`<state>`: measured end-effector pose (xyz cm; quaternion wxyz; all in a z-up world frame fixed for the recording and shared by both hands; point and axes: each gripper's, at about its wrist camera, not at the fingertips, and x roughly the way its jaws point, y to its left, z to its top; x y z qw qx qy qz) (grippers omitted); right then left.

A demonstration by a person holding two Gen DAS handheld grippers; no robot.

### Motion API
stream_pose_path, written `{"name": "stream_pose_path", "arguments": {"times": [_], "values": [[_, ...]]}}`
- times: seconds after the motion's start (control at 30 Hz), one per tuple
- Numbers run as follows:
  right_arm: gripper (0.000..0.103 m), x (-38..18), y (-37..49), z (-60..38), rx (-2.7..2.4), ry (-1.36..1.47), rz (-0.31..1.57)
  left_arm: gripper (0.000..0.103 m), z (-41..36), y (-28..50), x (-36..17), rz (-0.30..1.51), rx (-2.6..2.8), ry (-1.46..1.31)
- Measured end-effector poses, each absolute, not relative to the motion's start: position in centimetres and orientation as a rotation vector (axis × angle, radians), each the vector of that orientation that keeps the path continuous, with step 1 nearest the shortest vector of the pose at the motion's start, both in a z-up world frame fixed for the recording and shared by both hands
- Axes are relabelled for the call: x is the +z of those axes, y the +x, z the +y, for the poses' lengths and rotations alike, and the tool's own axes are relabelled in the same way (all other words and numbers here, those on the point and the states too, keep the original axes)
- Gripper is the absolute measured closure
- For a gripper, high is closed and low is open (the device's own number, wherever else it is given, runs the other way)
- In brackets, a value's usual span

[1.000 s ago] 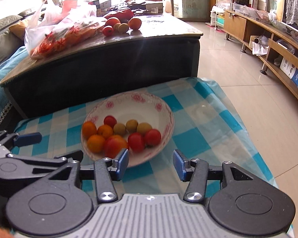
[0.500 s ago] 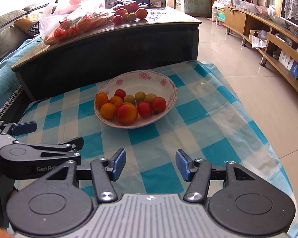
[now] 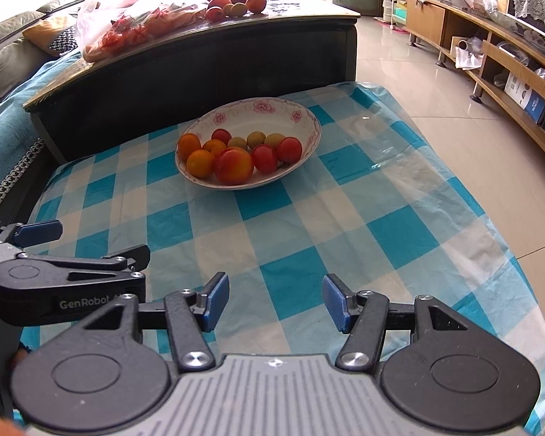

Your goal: Organize fruits

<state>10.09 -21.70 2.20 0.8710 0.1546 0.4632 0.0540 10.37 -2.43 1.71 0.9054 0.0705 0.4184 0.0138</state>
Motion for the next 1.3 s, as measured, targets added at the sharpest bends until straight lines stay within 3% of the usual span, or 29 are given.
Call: {"name": "stream_pose_path", "arguments": {"times": [1.3], "values": [[0.041, 2.4, 7.9, -20.7, 0.125, 0.315, 0.981, 0.0, -2.5, 7.3, 1.0, 0.891, -0.002, 0.119]]}}
